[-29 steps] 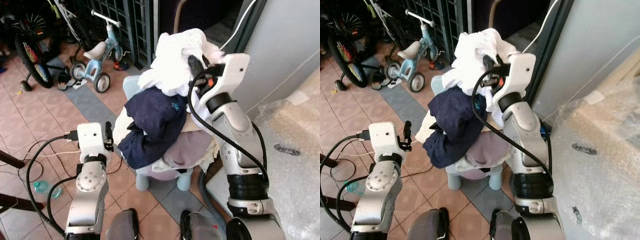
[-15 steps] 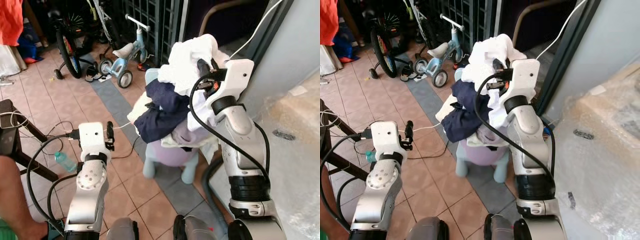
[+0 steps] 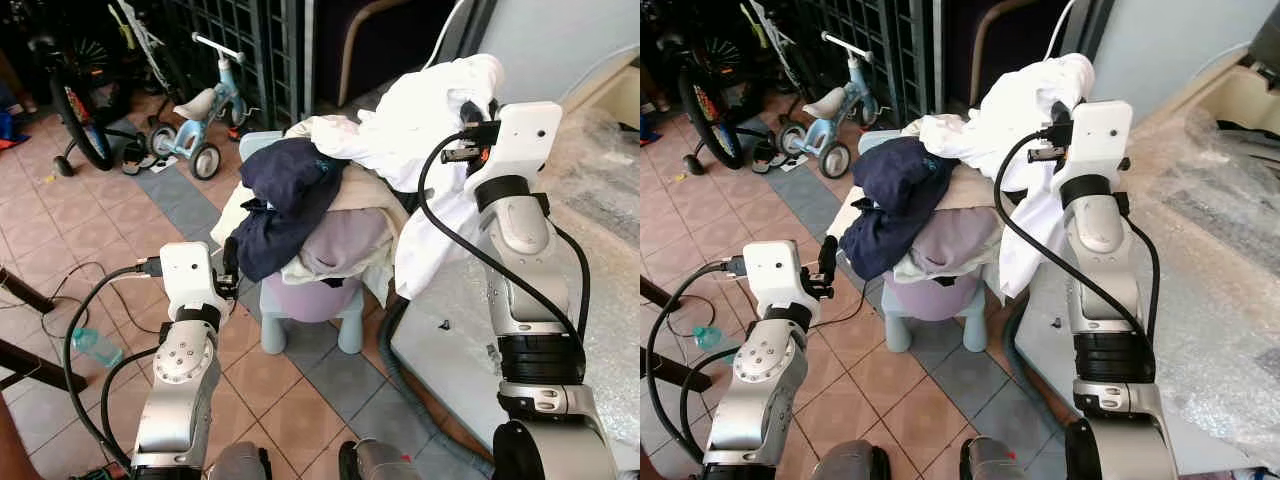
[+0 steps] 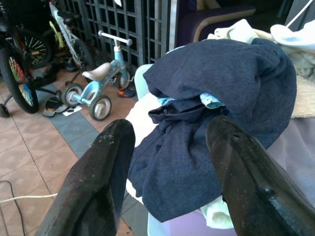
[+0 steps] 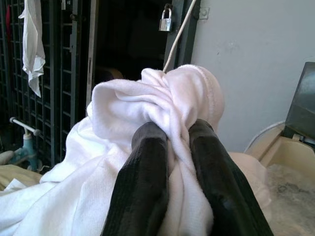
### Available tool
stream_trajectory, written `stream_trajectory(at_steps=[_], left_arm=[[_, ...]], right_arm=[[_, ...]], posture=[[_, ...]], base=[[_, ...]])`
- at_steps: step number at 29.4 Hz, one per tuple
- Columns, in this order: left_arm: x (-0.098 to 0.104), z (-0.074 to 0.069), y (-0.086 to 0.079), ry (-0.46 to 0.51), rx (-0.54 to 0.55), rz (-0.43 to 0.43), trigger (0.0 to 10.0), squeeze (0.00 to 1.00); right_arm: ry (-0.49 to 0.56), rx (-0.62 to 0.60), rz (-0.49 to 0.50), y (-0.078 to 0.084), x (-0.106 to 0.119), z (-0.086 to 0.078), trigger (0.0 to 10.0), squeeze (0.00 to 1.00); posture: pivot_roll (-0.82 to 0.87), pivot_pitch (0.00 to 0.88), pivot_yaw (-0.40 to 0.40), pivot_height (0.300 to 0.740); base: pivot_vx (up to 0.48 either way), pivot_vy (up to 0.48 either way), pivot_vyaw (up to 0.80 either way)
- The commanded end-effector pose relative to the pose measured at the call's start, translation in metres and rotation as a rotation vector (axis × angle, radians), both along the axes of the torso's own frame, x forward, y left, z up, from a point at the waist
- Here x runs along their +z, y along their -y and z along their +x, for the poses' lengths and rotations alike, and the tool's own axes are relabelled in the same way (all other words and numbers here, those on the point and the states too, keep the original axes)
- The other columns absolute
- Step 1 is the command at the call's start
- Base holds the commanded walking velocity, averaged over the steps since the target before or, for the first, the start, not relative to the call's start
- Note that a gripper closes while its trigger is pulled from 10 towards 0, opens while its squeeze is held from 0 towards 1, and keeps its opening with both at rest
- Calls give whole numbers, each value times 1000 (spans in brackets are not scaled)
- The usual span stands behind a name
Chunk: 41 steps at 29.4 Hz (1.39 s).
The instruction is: Clothes washing
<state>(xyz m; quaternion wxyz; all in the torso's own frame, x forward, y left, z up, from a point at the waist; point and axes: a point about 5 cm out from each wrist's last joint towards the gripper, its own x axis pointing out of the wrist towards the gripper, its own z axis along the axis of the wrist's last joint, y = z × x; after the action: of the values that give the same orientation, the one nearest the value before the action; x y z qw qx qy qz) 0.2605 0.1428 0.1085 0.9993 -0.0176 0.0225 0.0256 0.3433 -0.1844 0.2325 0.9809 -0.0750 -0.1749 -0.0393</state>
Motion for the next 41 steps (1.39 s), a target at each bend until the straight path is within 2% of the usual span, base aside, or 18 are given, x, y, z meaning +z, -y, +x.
stream_trajectory(at_steps=[1, 9, 12, 13, 15, 17, 21, 23, 24, 27, 30, 32, 34, 35, 36, 37, 38, 41], left_arm=[[4, -1, 0, 21, -7, 2, 10000, 0], [5, -1, 0, 31, -17, -1, 10000, 0], [4, -1, 0, 30, -20, -1, 10000, 0], [4, -1, 0, 30, -20, -1, 10000, 0], [3, -2, 0, 17, -13, 0, 10000, 0], [3, -2, 0, 14, -11, -1, 10000, 0], [2, -2, 0, 14, -12, -6, 10000, 0], [2, -1, 1, 14, -12, -8, 10000, 0], [2, -1, 1, 14, -12, -8, 10000, 0], [2, -2, 1, 10, -10, -7, 10000, 0], [2, -2, 2, 9, -9, -8, 10000, 0], [2, -2, 1, 8, -6, -7, 10000, 0], [1, -3, 1, 6, -3, -7, 10000, 0], [1, -3, 1, 5, -3, -6, 10000, 0], [1, -3, 1, 5, -3, -6, 10000, 0], [1, -3, 1, 5, -2, -6, 10000, 0], [1, -3, 1, 4, -2, -6, 10000, 0], [1, -3, 1, 3, -1, -6, 10000, 0]], right_arm=[[77, -21, -9, 3, 18, 1, 10000, 0], [106, -133, -40, 20, 25, 4, 10000, 0], [117, -271, -57, 39, 30, 5, 10000, 0], [117, -271, -57, 39, 30, 5, 10000, 0], [118, -335, -32, 52, 33, 6, 10000, 0], [108, -354, -12, 59, 34, 7, 10000, 0], [106, -429, -39, 72, 36, 7, 10000, 0], [93, -518, -39, 87, 39, 8, 10000, 0], [93, -518, -39, 87, 39, 8, 10000, 0], [27, -631, 28, 107, 35, 9, 10000, 0], [-17, -701, 74, 118, 30, 8, 10000, 0], [-54, -710, 102, 122, 27, 10, 10000, 0], [-72, -633, 141, 119, 23, 14, 10000, 0], [-83, -616, 160, 119, 21, 15, 10000, 1000], [-83, -616, 160, 119, 21, 15, 10000, 1000], [-87, -573, 201, 117, 18, 17, 10000, 1000], [-133, -492, 259, 110, 11, 23, 10000, 1000], [-193, -419, 279, 102, 4, 29, 10000, 1000]], posture=[[-13, 79, 18, 740], [-11, 81, 17, 740], [-9, 81, 19, 740], [-9, 81, 19, 740], [-9, 82, 22, 740], [-9, 81, 21, 740], [-7, 81, 20, 740], [-8, 81, 20, 740], [-8, 81, 20, 740], [-7, 81, 19, 740], [-5, 80, 18, 740], [-4, 80, 16, 740], [-5, 82, 16, 740], [-5, 82, 16, 740], [-5, 82, 16, 740], [-4, 82, 16, 740], [-5, 83, 15, 740], [-6, 83, 16, 740]], base=[[270, 0, -800], [328, 0, -800], [383, 0, -800], [394, 0, -800], [304, 0, -800], [0, 0, -800], [0, 0, -800], [0, 0, -800], [0, 0, -800], [0, 0, -800], [0, 0, -642], [0, 0, 0], [0, 0, 0], [0, 0, 0], [0, 0, 0], [0, 0, 0], [0, 0, 0], [0, 0, 0]])
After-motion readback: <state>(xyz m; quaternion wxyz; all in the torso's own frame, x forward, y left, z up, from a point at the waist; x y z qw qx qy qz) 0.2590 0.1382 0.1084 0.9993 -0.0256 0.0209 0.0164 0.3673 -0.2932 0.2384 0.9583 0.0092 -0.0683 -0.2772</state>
